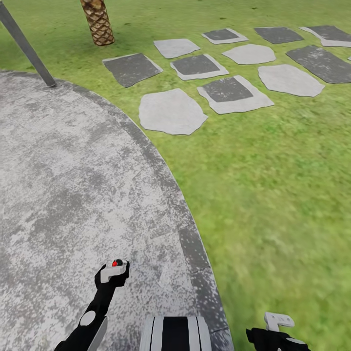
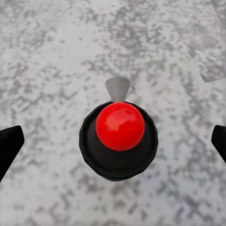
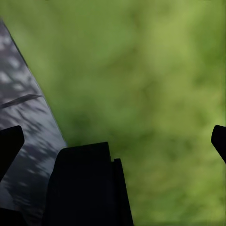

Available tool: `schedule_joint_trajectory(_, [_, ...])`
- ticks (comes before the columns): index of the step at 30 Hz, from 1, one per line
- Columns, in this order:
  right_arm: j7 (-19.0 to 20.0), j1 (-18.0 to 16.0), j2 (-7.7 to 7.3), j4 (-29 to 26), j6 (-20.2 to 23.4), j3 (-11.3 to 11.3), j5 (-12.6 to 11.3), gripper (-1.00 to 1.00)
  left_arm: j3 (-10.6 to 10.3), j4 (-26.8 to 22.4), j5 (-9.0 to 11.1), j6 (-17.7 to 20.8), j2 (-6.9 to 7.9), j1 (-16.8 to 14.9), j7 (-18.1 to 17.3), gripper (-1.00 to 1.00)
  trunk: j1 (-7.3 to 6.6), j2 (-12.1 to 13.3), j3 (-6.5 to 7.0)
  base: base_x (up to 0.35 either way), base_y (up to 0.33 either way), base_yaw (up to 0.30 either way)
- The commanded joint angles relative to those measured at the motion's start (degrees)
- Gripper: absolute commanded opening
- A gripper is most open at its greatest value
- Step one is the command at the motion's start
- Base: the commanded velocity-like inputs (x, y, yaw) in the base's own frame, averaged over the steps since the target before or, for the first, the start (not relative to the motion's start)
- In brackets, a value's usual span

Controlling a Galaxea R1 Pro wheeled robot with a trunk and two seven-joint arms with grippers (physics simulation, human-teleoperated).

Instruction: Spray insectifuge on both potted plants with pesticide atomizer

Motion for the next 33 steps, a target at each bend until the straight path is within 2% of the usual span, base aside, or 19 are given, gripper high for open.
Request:
schedule_joint_trajectory(1, [0.1,0.0,0.0,-0.1,0.3,0.0,0.0,1.0,0.0,0.0,0.4,-0.2,-0.01,0.0,-0.1,1.0,-0.01,0.0,-0.03,0.0,0.0,0.0])
schedule_joint_trajectory(10, [0.1,0.0,0.0,-0.1,0.3,0.0,0.0,1.0,0.0,0.0,0.4,-0.1,-0.01,0.0,0.0,1.0,-0.01,0.0,-0.03,0.0,0.0,0.0])
schedule_joint_trajectory(11, [0.1,0.0,0.0,-0.1,0.3,0.0,0.0,1.0,0.0,0.0,0.4,-0.1,-0.01,0.0,0.0,-1.0,-0.01,0.0,-0.03,0.0,0.0,0.0])
schedule_joint_trajectory(33, [0.1,0.0,0.0,-0.1,0.3,0.0,0.0,1.0,0.1,0.0,0.4,-0.1,0.05,0.0,0.1,-1.0,-0.01,0.0,-0.03,0.0,0.0,0.0])
